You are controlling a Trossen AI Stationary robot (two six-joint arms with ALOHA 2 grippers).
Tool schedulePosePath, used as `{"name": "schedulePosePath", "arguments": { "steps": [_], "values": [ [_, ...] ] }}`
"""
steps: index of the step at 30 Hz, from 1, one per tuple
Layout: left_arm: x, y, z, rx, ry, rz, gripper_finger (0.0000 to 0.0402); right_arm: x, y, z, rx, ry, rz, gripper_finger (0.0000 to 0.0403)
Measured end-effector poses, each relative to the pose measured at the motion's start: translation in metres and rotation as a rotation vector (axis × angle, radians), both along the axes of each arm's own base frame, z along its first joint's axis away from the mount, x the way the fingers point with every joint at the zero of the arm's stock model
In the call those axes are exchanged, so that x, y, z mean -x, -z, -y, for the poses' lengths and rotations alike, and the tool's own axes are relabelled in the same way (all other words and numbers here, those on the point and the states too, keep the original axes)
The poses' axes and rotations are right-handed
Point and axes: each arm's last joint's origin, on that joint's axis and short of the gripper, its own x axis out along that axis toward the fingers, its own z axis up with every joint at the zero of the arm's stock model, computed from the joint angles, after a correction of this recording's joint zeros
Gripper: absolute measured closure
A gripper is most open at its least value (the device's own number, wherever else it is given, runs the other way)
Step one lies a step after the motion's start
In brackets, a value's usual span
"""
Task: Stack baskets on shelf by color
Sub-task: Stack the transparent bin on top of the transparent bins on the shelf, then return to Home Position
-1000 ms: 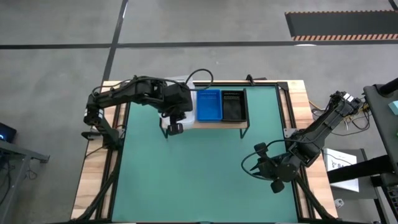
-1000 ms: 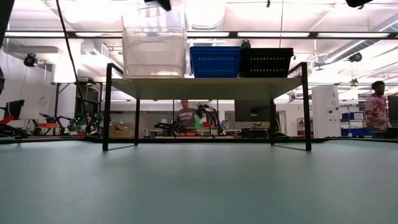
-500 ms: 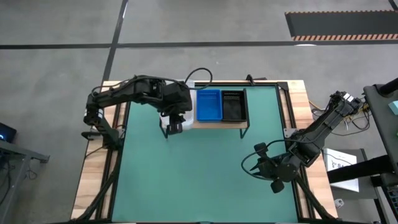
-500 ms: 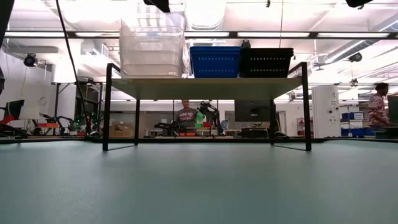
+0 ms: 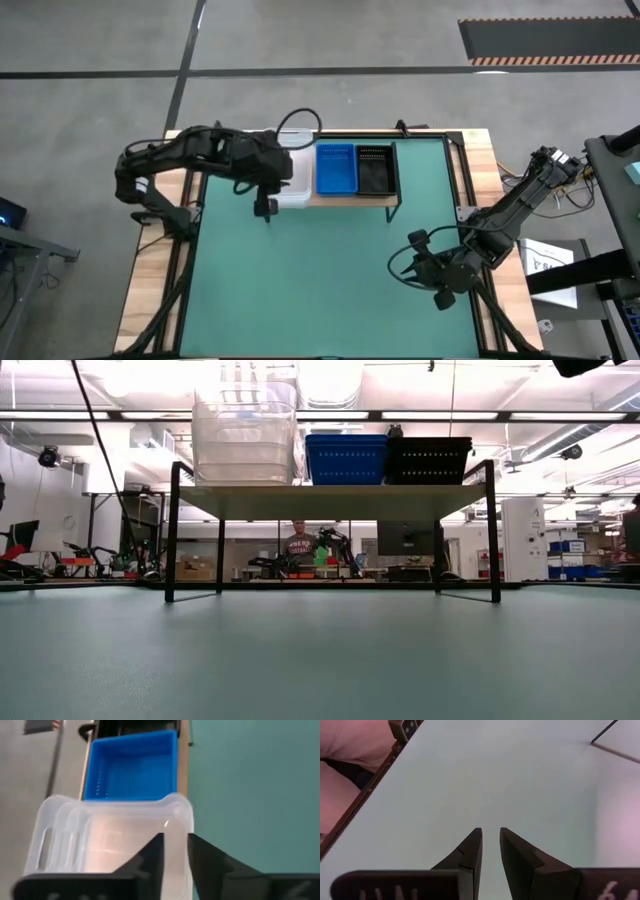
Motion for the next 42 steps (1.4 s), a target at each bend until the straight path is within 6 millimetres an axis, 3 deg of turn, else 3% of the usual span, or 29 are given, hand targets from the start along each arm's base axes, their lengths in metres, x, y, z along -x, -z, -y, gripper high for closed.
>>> {"name": "schedulePosePath", "arguments": {
  "steps": [7, 14, 20, 28, 42],
  "values": [
    [0.007, 0.018, -0.002, -0.101, -0.097, -0.062, 0.0398, -0.002, 0.005, -0.001, 0.027, -0.032, 0.039, 0.0344],
    [0.021, 0.034, -0.016, -0.324, -0.265, -0.128, 0.0394, -0.002, 0.013, -0.002, 0.028, -0.046, 0.056, 0.0344],
    [0.034, 0.048, -0.024, -0.318, -0.333, -0.142, 0.0394, -0.002, 0.013, -0.002, 0.029, -0.047, 0.056, 0.0344],
    [0.037, 0.070, -0.025, -0.317, -0.346, -0.137, 0.0394, -0.002, 0.013, -0.002, 0.031, -0.049, 0.057, 0.0344],
    [0.034, 0.062, -0.024, -0.299, -0.343, -0.064, 0.0394, -0.003, 0.012, -0.003, 0.028, -0.057, 0.074, 0.0344]
  ]
}}
